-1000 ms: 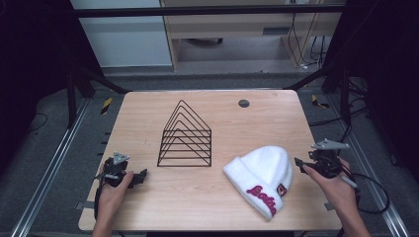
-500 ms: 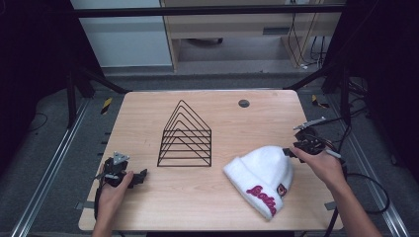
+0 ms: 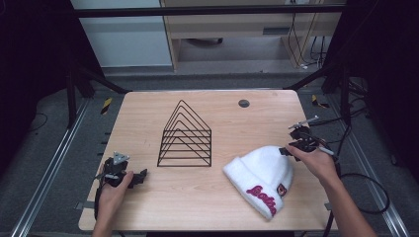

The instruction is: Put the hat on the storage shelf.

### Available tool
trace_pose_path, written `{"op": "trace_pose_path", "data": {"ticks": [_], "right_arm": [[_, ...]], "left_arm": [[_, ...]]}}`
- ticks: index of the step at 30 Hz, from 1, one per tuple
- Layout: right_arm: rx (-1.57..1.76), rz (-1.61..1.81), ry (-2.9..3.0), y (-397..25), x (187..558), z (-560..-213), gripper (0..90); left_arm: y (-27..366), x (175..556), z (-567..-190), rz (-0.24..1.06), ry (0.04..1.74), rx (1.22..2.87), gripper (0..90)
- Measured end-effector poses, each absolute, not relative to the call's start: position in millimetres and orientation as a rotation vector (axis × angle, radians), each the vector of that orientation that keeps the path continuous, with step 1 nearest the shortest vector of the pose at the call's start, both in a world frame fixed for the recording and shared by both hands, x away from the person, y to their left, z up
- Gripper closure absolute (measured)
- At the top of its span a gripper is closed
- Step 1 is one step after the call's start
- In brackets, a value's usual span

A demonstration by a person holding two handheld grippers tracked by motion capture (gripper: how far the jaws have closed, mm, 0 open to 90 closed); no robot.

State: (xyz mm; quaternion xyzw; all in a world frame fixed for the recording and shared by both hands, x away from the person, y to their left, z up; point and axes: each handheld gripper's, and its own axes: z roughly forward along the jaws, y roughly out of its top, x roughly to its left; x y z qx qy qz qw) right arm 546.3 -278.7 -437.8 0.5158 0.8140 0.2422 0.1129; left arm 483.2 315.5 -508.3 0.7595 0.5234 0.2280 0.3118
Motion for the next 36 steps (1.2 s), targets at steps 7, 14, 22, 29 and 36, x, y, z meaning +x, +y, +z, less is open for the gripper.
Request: {"op": "trace_pose_path", "data": {"ticks": [7, 14, 22, 29, 36], "right_arm": [[1.533, 0.673, 2.436, -273.4, 547.3, -454.5, 48.2], [1.532, 0.644, 2.471, -267.2, 547.5, -465.6, 49.2], [1.519, 0.614, 2.49, -264.9, 547.0, -468.0, 64.1], [1.484, 0.63, 2.5, -265.4, 545.3, -468.8, 78.0], [1.381, 0.671, 2.466, -262.9, 533.6, -458.2, 82.5]], "left_arm": [[315.4, 483.1, -508.3, 0.602, 1.382, 2.004, 0.0], [315.1, 482.8, -508.3, 0.603, 1.382, 2.005, 0.0], [314.2, 482.1, -508.3, 0.605, 1.384, 2.003, 0.0], [313.7, 481.7, -508.3, 0.604, 1.384, 2.003, 0.0], [313.6, 481.7, -508.3, 0.605, 1.384, 2.003, 0.0]]}}
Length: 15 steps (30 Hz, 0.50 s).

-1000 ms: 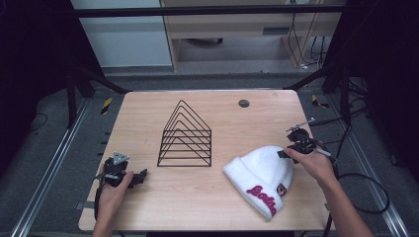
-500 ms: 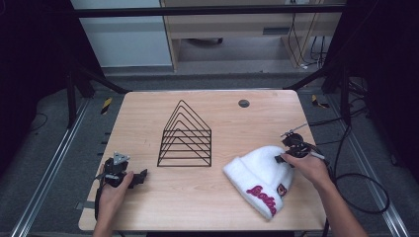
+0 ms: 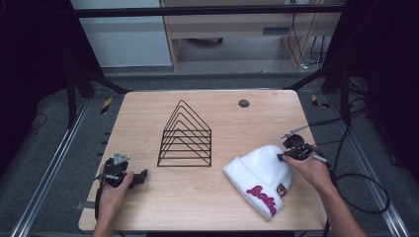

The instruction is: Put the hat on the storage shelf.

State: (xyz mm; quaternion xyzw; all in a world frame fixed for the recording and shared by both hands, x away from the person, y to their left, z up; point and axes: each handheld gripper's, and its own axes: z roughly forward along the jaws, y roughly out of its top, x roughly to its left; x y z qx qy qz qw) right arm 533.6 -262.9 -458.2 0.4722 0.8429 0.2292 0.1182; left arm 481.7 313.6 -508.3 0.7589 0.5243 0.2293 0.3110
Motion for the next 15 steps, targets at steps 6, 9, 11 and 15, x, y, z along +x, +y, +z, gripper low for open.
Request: {"op": "trace_pose_path", "data": {"ticks": [6, 9, 11, 15], "right_arm": [[1.246, 0.734, 2.417, -255.4, 514.5, -435.5, 82.9], [1.159, 0.777, 2.399, -248.0, 504.9, -419.5, 83.0], [1.104, 0.807, 2.388, -240.2, 497.9, -408.5, 83.0], [1.009, 0.854, 2.38, -224.6, 485.3, -390.7, 83.1]], "left_arm": [[313.5, 481.8, -508.1, 0.604, 1.386, 2.003, 0.0], [313.5, 481.8, -508.1, 0.604, 1.386, 2.004, 0.0], [312.7, 481.3, -508.0, 0.612, 1.387, 2.003, 0.0], [311.4, 480.6, -507.1, 0.607, 1.378, 2.005, 1.0]]}}
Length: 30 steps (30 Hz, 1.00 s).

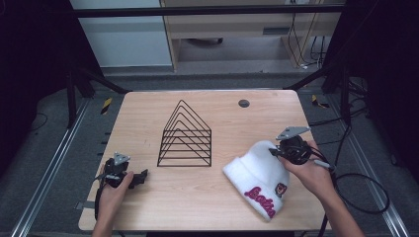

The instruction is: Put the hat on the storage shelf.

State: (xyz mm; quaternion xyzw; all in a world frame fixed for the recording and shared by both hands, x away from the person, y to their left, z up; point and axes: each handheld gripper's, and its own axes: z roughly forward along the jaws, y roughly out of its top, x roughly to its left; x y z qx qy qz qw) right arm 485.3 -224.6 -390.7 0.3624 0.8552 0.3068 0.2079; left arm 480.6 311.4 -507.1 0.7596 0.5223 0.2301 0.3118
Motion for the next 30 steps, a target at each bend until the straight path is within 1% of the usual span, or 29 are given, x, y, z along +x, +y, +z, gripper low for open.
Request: {"op": "trace_pose_path", "data": {"ticks": [1, 3, 7, 10, 13, 14, 20, 22, 25, 30], "right_arm": [[1.009, 0.854, 2.38, -224.6, 485.3, -390.7, 83.1], [0.949, 0.871, 2.384, -214.8, 477.6, -380.7, 83.1], [0.902, 0.881, 2.385, -207.5, 472.7, -371.4, 83.2], [0.868, 0.904, 2.374, -201.8, 469.6, -356.7, 83.3], [0.848, 0.912, 2.371, -198.2, 467.5, -348.8, 83.3], [0.82, 0.918, 2.368, -194.2, 464.6, -341.2, 83.3], [0.749, 0.947, 2.359, -186.4, 459.2, -325.5, 83.4], [0.743, 0.958, 2.359, -185.7, 458.7, -323.4, 83.4], [0.701, 0.992, 2.348, -183.2, 455.8, -312.9, 83.5], [0.667, 1.005, 2.334, -181.5, 455.3, -302.4, 83.5]], "left_arm": [[311.4, 480.6, -507.1, 0.607, 1.378, 2.005, 2.8], [310.9, 478.0, -502.0, 0.617, 1.37, 1.996, 3.7], [310.5, 474.3, -492.6, 0.613, 1.345, 1.972, 4.0], [310.2, 470.0, -474.9, 0.641, 1.302, 1.959, 4.0], [309.4, 467.6, -464.8, 0.645, 1.282, 1.948, 4.0], [307.8, 464.1, -454.3, 0.651, 1.252, 1.936, 3.6], [303.9, 456.9, -431.7, 0.63, 1.204, 1.887, 3.1], [303.1, 456.1, -428.7, 0.64, 1.197, 1.89, 3.2], [298.4, 451.7, -416.2, 0.648, 1.14, 1.908, 3.4], [295.1, 449.0, -402.4, 0.67, 1.111, 1.916, 3.2]]}}
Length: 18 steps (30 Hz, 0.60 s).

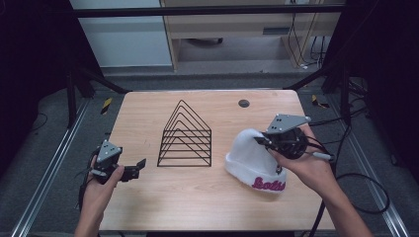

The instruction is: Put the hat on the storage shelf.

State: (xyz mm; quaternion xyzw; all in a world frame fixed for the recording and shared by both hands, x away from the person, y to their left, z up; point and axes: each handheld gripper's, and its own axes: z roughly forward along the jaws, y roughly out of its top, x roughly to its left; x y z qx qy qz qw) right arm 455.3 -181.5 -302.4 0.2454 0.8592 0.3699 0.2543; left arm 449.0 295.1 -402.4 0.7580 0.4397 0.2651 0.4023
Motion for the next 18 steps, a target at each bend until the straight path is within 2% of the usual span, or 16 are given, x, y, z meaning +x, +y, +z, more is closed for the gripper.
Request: {"op": "trace_pose_path", "data": {"ticks": [18], "right_arm": [[0.642, 1.041, 2.269, -180.6, 461.4, -253.3, 83.5]], "left_arm": [[275.7, 449.8, -359.6, 0.604, 0.984, 1.918, 3.3]]}}
